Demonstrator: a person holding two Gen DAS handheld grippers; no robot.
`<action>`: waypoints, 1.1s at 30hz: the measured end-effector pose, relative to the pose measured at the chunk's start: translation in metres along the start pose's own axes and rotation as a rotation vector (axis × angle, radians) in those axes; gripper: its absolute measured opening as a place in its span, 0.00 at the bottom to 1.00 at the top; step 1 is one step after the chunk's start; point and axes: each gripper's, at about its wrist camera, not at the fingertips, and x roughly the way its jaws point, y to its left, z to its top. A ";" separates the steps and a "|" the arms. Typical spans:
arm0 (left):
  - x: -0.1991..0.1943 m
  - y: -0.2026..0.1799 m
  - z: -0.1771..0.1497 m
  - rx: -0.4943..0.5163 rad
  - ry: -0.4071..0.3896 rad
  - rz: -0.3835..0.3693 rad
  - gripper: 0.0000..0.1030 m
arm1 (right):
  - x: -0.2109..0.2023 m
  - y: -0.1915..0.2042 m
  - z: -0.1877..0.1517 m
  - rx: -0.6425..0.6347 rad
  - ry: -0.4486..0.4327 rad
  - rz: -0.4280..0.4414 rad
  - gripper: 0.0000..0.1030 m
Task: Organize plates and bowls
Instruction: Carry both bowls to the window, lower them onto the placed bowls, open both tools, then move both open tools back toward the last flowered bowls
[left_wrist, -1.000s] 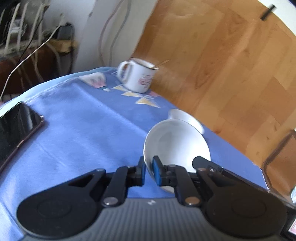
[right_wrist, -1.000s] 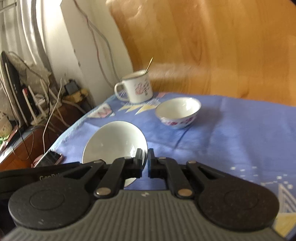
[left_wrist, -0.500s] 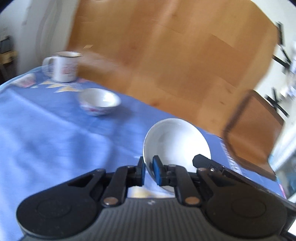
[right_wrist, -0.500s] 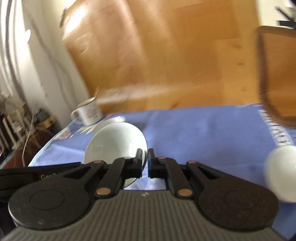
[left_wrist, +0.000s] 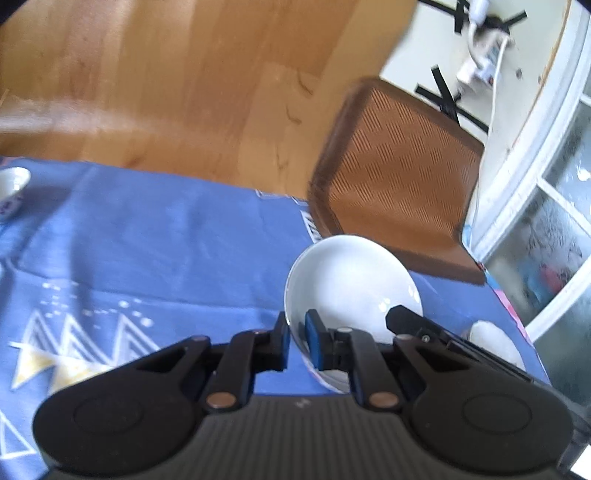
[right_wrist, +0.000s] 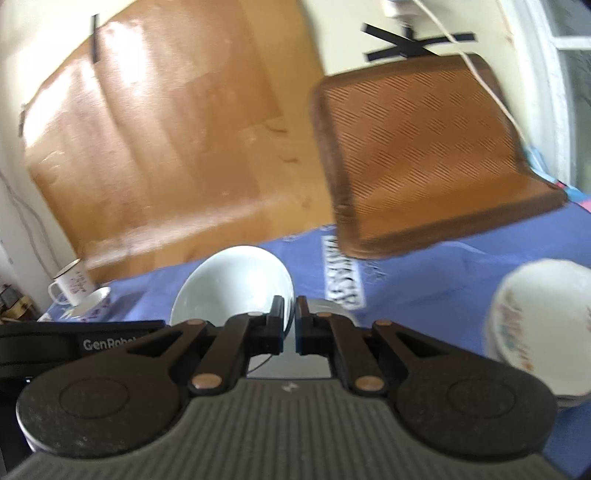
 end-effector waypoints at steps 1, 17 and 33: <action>0.004 -0.001 0.000 0.001 0.010 0.000 0.10 | 0.000 -0.003 -0.001 0.006 0.003 -0.004 0.08; 0.013 -0.019 0.001 0.082 0.020 0.057 0.11 | 0.000 -0.020 -0.005 0.035 -0.006 -0.056 0.14; -0.047 0.083 0.013 -0.052 -0.115 0.218 0.11 | -0.003 0.050 -0.001 -0.074 -0.019 0.124 0.14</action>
